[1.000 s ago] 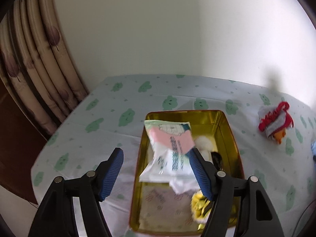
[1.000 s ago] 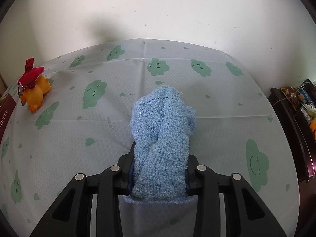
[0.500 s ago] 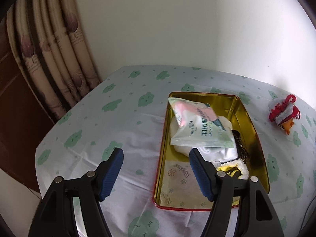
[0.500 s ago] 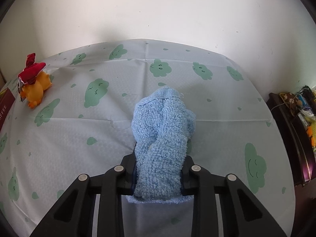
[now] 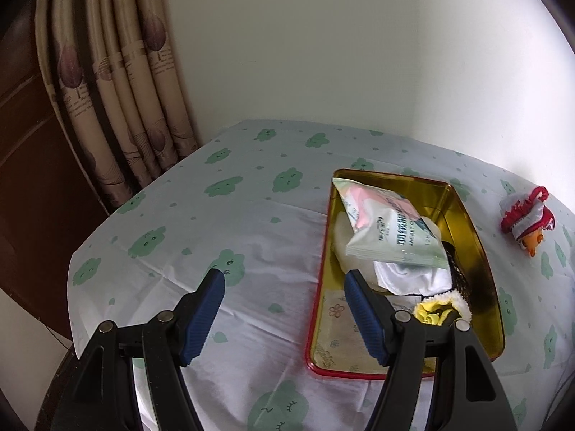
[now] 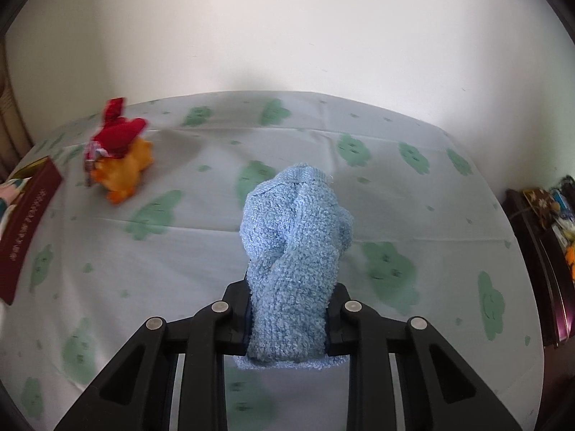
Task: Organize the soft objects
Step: 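Carry the blue towel sock into the gold tin and open the right gripper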
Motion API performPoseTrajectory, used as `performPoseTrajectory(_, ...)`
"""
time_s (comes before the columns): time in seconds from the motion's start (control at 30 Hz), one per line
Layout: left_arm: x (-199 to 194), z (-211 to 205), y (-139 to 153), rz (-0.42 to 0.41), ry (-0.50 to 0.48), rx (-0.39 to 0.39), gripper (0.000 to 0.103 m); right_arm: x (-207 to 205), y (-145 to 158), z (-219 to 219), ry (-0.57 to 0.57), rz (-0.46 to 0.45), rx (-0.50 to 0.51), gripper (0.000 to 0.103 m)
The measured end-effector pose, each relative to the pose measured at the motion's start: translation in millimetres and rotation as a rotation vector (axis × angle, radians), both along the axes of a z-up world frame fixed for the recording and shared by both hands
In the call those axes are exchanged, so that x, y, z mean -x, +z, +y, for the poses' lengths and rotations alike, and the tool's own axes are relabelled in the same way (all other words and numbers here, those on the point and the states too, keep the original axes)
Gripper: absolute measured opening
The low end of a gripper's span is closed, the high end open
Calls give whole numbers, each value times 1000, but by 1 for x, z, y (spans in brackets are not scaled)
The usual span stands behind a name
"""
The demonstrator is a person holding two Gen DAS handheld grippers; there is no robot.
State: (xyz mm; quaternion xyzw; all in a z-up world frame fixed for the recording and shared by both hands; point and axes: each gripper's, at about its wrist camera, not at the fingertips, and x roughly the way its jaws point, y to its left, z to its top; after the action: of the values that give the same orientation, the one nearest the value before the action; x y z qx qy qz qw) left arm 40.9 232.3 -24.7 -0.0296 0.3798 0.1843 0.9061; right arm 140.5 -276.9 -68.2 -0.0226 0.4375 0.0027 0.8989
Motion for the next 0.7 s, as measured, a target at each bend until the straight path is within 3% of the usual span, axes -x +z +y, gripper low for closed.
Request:
performPoseTrajectory(0.37, 4, 14, -5, -9, 42, 8, 71, 7, 20, 67, 130, -18, -28, 24)
performPoseTrajectory(0.7, 12, 35, -7, -15, 90, 48, 71, 22, 45, 146, 328, -36, -58, 24)
